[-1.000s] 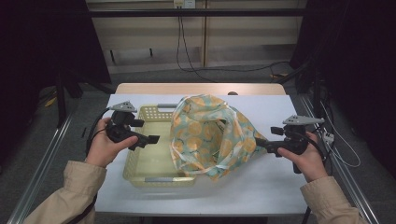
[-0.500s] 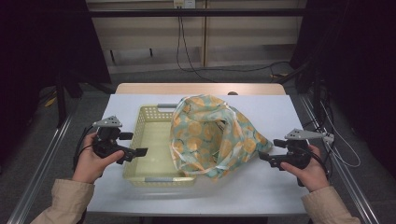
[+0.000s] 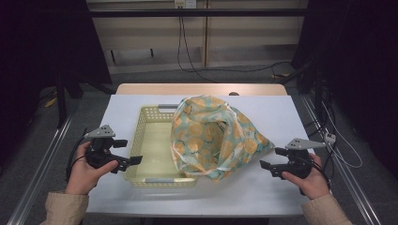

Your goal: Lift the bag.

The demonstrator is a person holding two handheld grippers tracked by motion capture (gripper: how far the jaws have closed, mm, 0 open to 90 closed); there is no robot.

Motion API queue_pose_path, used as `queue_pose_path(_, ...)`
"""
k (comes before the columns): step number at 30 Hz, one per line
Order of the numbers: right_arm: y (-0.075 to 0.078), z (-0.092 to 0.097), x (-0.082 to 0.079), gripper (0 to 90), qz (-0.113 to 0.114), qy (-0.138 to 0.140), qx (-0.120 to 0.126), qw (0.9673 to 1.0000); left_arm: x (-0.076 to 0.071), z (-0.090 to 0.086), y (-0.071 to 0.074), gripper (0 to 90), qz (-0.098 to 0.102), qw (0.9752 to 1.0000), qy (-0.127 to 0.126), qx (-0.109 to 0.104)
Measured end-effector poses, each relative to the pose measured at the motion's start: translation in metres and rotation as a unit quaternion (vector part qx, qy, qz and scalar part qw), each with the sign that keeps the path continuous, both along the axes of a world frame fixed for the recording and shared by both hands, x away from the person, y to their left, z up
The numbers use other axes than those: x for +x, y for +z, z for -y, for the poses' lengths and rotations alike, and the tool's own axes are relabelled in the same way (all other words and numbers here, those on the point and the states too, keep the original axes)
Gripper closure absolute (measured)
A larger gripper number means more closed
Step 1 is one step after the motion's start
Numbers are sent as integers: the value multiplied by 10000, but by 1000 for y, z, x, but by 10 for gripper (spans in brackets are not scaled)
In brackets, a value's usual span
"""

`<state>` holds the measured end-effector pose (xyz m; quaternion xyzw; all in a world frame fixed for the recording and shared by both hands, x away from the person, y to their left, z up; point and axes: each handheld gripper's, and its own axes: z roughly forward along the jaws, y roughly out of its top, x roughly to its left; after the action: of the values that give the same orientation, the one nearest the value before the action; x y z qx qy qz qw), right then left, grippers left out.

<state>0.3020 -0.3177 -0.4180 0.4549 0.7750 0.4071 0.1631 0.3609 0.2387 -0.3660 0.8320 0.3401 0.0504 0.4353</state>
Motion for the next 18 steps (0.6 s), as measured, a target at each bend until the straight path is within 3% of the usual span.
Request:
queue_pose_path(7, -2, -2, -4, 166, 77, 17, -24, 10000, -7, -1, -6, 66, 28, 10000, 13, -3)
queue_pose_path(11, -5, -5, -7, 166, 46, 55, -39, 10000, -9, -1, -8, 66, 55, 9999, 34, -141)
queue_pose_path(18, -12, -7, -12, 163, 46, 64, -25, 10000, -15, -3, -11, 66, 52, 9999, 64, -103)
